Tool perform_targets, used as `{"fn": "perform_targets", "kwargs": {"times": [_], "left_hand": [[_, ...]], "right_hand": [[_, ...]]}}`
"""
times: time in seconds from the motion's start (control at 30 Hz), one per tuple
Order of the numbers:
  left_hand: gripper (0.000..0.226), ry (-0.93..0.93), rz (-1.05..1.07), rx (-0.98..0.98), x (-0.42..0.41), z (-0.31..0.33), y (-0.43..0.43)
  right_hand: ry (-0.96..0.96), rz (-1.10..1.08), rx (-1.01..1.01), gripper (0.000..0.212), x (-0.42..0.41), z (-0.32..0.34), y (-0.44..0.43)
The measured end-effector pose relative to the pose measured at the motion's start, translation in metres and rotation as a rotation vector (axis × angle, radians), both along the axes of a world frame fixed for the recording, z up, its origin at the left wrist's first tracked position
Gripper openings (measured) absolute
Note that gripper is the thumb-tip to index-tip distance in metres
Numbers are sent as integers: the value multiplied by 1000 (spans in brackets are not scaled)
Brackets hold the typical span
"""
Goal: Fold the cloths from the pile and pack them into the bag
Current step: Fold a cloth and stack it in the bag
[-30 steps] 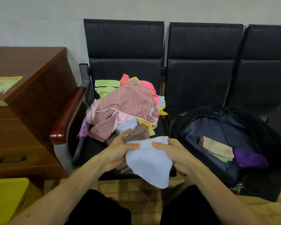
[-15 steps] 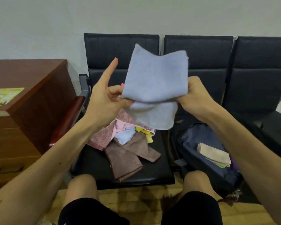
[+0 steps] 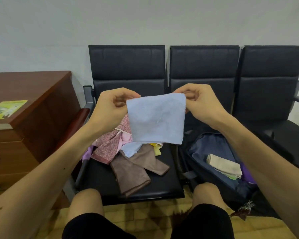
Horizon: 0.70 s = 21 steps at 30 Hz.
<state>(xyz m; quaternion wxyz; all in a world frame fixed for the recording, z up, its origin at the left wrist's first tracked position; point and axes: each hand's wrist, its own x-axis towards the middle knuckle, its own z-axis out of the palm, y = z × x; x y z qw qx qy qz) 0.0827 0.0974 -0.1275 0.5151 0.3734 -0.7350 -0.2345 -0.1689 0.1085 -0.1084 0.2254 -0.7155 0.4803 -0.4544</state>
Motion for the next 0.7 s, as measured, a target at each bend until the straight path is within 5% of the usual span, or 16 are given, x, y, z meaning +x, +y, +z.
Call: {"fn": "perform_targets", "kwargs": {"times": [0.27,0.47,0.7], "left_hand": [[21,-116,-8,43,1,1,7],[49,-141,-50,75,3,0,10],[46,14,-63,178,-3,-5,13]], "right_hand": [[-74,59,88,17,-2,-11,5],[-117,41,127,31,2,-22,5],[-434,-20,329,16,16,-33,12]]}}
